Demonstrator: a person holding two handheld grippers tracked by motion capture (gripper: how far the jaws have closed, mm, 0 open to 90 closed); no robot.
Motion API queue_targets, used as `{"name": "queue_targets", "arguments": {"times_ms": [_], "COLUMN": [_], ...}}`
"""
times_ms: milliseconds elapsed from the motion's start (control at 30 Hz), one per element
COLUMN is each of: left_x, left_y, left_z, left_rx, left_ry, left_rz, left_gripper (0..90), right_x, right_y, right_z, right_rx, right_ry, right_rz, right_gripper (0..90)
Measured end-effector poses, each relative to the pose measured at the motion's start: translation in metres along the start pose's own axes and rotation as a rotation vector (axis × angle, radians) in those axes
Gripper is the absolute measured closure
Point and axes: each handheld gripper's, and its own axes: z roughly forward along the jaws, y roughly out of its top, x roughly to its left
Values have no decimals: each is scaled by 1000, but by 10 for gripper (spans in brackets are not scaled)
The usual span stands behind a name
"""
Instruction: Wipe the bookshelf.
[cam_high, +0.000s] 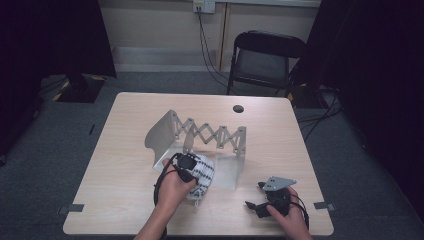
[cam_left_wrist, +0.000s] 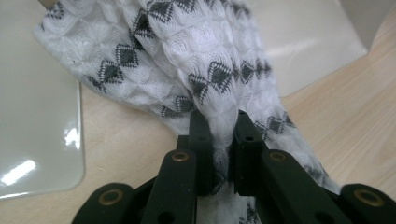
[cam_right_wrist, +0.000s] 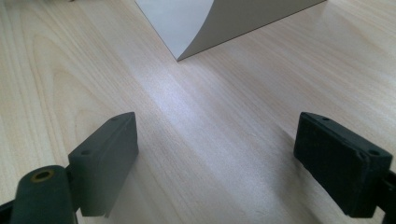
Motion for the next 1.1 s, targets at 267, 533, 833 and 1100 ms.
{"name": "queue_targets", "arguments": {"times_ms": [267,533,833,1100], "left_x": [4,9,5,0], "left_y": [20,32,45,51], "left_z": [-25,-45,-80,-96], "left_rx": [-46,-84,-156,-218], "left_ry": [33,77,113,138], "left_rz": [-8,3,37,48], "left_gripper": [814,814,815,814], "right_x": [0,0,0,0], "right_y": [0,0,0,0], "right_z": [0,0,0,0], "right_rx": [0,0,0,0], "right_ry": [0,0,-1,-1], "right_rz": [1,1,1,0], "right_gripper": [133,133,133,133]}}
